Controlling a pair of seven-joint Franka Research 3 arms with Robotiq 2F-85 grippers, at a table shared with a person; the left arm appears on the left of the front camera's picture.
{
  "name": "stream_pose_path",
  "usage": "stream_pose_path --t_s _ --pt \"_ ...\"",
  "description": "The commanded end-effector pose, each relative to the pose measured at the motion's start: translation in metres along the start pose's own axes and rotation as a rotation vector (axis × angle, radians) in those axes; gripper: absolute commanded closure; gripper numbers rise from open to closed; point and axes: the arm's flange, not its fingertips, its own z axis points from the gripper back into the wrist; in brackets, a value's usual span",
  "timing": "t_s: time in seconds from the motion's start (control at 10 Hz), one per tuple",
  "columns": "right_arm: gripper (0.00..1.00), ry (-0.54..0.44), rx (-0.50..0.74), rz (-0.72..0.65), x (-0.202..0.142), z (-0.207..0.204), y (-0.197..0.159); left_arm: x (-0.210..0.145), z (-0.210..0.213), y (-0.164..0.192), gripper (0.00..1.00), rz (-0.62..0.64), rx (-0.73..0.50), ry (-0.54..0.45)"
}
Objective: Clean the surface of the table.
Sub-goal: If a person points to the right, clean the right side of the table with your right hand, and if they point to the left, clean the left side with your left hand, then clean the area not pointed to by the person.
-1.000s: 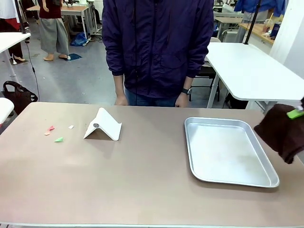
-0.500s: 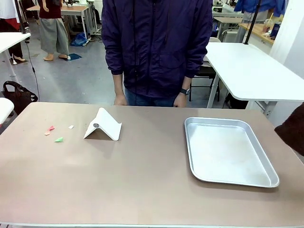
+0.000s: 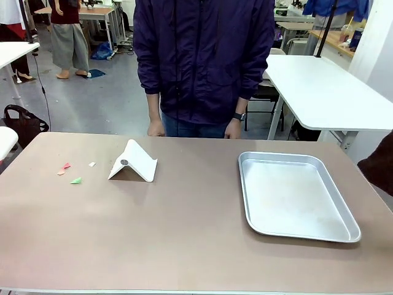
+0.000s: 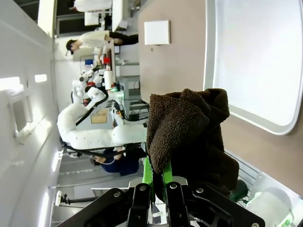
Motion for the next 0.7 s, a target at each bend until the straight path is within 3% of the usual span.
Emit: stream_pose_path --t_s 0.0,0.6 --pt "0.91 0.005 0.000 0.020 -0.0077 -0.0007 0.0031 -0.0024 -0.0007 -0.0030 0.98 -0.019 -0.014 0.003" --pt "0.91 0.005 0.000 0.020 -0.0077 -0.0007 0.0031 -0.0024 -0.0007 -0.0030 0.98 -0.019 -0.014 0.003"
